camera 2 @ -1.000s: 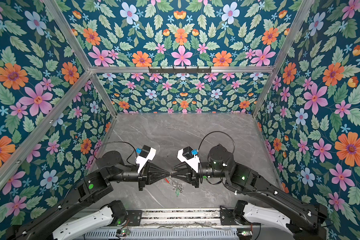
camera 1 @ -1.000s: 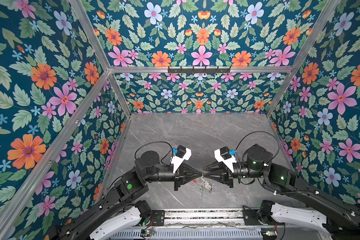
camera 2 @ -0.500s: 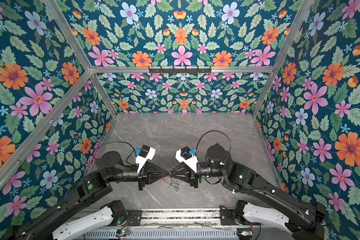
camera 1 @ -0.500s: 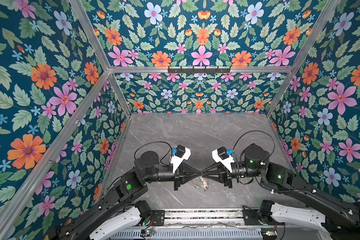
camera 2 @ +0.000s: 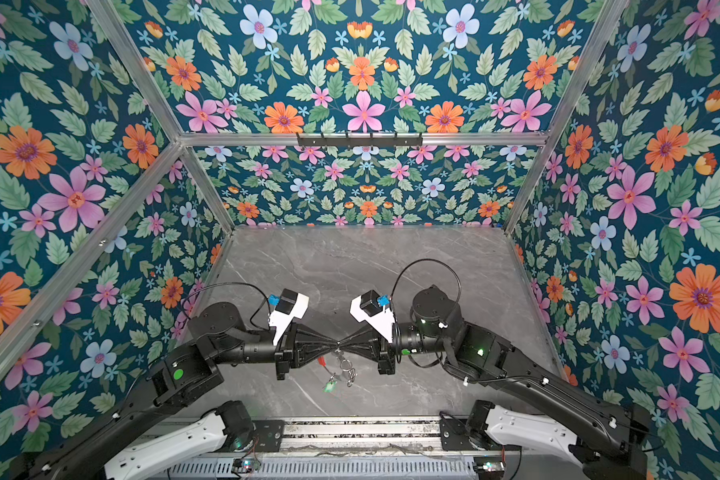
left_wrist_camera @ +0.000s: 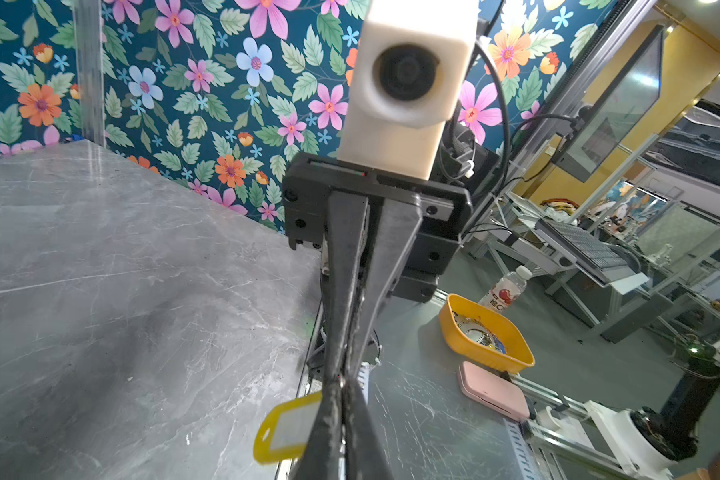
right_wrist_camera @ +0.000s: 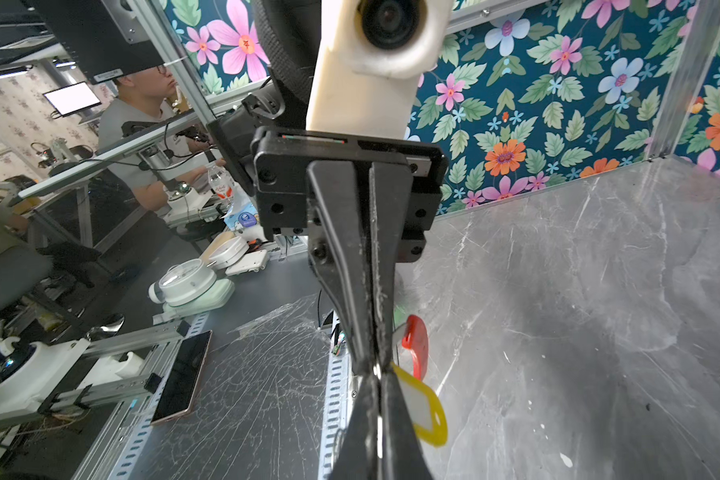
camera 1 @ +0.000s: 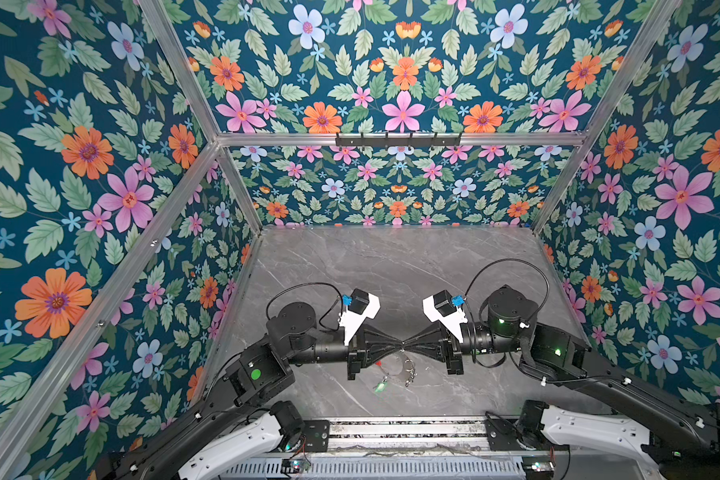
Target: Remove the keys from the keyring
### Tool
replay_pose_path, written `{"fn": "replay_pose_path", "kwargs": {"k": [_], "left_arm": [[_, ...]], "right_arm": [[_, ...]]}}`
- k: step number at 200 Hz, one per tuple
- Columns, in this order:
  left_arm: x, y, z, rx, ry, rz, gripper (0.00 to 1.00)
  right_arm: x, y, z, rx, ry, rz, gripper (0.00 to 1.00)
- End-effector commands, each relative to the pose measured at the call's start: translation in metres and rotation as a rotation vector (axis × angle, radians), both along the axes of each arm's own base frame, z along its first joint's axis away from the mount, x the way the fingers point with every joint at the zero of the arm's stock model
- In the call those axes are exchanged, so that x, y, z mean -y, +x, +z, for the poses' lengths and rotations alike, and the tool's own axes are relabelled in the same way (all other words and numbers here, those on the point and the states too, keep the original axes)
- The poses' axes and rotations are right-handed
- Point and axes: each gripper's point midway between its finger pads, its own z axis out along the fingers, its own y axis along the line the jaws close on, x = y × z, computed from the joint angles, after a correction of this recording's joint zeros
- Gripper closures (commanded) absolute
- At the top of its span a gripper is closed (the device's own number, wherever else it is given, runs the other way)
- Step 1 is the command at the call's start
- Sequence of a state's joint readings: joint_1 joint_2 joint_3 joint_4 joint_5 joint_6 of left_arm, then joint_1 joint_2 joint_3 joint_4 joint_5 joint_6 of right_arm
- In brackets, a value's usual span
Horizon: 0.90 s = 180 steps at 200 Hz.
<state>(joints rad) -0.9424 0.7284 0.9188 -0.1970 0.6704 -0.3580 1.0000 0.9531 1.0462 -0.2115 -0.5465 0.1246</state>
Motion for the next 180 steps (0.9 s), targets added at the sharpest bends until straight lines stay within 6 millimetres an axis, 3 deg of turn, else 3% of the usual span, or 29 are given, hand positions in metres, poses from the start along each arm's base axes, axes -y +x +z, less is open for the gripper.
{"fn": "replay_pose_path", "kwargs": {"k": [1, 29, 60, 109, 147, 180], "left_arm": [[-0.004, 0.012, 0.006, 0.021, -0.007, 0.079, 0.63], [-0.008, 0.022, 0.005, 0.023, 0.002, 0.152, 0.59], [-0.005, 0.025, -0.002, 0.017, 0.010, 0.153, 0.68], [0.003, 0.023, -0.010, -0.001, 0.026, 0.114, 0.71], [0.004, 0.021, -0.009, -0.001, 0.023, 0.102, 0.82], [0.005, 0.019, -0.011, -0.010, 0.024, 0.085, 0.83]], "right_arm": [[0.002, 0.011, 0.003, -0.009, 0.000, -0.075, 1.00], [0.004, 0.020, -0.002, -0.021, -0.009, -0.131, 1.00], [0.005, 0.026, -0.002, -0.020, -0.001, -0.168, 1.00], [0.006, 0.028, 0.001, -0.018, 0.007, -0.181, 1.00], [0.005, 0.028, 0.000, -0.016, 0.008, -0.180, 1.00], [0.005, 0.030, 0.001, -0.014, 0.012, -0.187, 1.00]]}}
